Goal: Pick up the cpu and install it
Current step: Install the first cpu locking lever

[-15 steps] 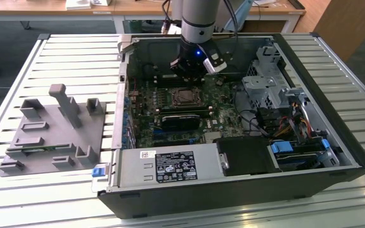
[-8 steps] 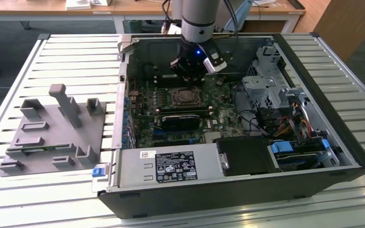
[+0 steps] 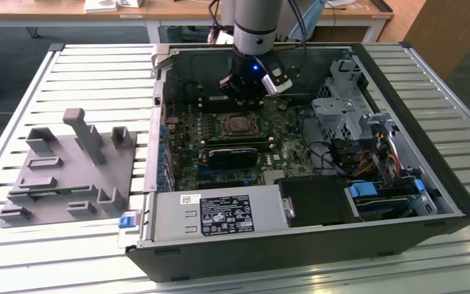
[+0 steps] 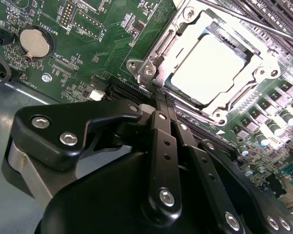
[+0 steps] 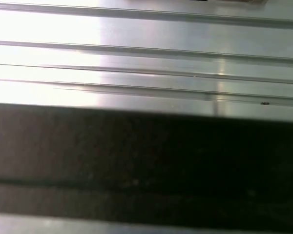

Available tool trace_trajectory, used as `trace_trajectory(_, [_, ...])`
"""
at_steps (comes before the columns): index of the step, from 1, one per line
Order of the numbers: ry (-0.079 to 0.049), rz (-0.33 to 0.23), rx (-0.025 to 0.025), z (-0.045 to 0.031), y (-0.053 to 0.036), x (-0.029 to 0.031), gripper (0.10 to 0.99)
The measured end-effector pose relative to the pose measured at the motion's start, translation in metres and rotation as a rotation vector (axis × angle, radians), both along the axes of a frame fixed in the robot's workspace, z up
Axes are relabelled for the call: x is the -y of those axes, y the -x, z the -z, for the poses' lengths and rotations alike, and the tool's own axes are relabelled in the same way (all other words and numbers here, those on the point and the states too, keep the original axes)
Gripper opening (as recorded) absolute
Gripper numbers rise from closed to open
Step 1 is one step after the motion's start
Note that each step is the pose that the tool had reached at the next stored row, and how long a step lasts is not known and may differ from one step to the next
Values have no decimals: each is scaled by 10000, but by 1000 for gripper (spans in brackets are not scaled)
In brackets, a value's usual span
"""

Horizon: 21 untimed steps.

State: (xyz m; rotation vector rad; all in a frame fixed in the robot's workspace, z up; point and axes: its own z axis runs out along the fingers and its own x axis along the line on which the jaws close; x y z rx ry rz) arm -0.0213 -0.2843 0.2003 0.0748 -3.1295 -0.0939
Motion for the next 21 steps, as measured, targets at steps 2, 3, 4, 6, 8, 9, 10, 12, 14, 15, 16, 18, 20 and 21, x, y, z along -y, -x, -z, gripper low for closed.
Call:
trace_trajectory(2, [13,-1,-3,4,-1,1,106])
trace_trajectory(3, [17,-1,-4,6,-2,1,106])
trace_trajectory(4, [19,-1,-5,9,-2,0,106])
trace_trajectory(6, [6,-1,2,24,-5,-4,106])
trace_trajectory(8, [17,-1,-9,37,-7,-7,106])
trace_trajectory(9, [26,-1,-15,43,-8,-8,106])
trace_trajectory(10, [32,-1,-18,45,-9,-13,106])
trace_trajectory(12, [22,-3,-12,48,-11,-19,106])
trace_trajectory(14, [1,-2,-2,26,-13,-23,106])
trace_trajectory(15, [3,-2,-4,3,-13,-23,106])
trace_trajectory(16, [10,-1,-7,-25,-12,-22,106])
trace_trajectory(18, [13,-1,-9,-68,-11,-21,106])
trace_trajectory(20, [12,-1,-9,-71,-11,-21,106])
trace_trajectory(21, [12,-1,-9,-71,-11,-15,106])
